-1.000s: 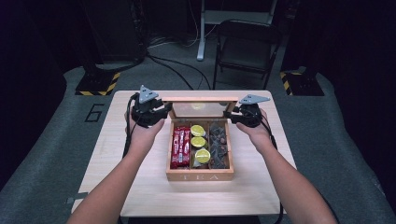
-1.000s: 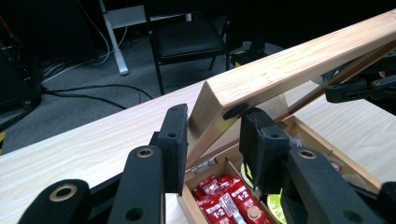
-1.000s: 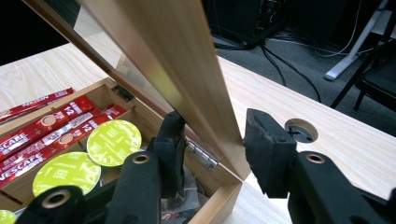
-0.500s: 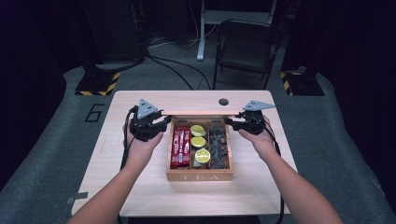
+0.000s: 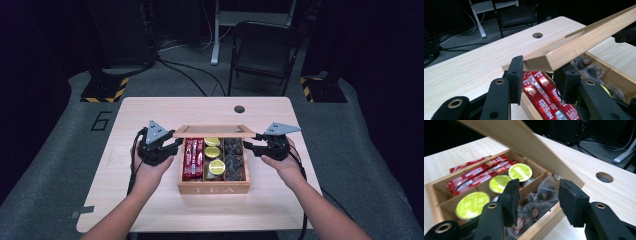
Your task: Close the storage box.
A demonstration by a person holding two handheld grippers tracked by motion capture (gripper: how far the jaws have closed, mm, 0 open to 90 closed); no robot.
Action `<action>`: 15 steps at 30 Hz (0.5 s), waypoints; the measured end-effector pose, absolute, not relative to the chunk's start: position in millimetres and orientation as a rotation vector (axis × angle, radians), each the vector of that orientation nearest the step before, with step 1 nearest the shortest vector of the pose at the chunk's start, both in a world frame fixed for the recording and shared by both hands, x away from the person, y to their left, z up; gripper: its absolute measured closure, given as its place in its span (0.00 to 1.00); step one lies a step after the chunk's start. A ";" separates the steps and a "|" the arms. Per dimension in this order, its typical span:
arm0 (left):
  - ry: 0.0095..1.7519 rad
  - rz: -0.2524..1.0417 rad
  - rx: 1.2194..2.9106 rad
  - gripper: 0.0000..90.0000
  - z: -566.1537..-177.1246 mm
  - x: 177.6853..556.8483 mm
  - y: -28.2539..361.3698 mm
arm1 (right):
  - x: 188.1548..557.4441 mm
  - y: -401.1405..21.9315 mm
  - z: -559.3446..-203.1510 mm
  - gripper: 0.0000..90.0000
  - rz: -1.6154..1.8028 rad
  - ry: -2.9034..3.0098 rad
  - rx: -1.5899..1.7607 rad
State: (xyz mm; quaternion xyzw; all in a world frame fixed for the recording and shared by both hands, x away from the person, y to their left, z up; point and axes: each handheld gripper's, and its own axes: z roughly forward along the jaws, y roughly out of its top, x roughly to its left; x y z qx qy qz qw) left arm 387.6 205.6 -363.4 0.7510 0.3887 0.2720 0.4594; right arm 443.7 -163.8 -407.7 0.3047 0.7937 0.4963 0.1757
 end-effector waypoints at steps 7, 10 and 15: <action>0.952 0.660 1.838 0.67 -375.4 378.7 207.8 | 420.3 -166.3 -405.2 0.57 1.412 2.238 0.812; 0.947 0.651 1.830 0.66 -382.3 374.2 209.4 | 408.9 -167.5 -404.0 0.57 1.434 2.231 0.815; 0.941 0.618 1.835 0.66 -392.7 367.7 212.6 | 391.5 -168.5 -402.0 0.57 1.437 2.211 0.777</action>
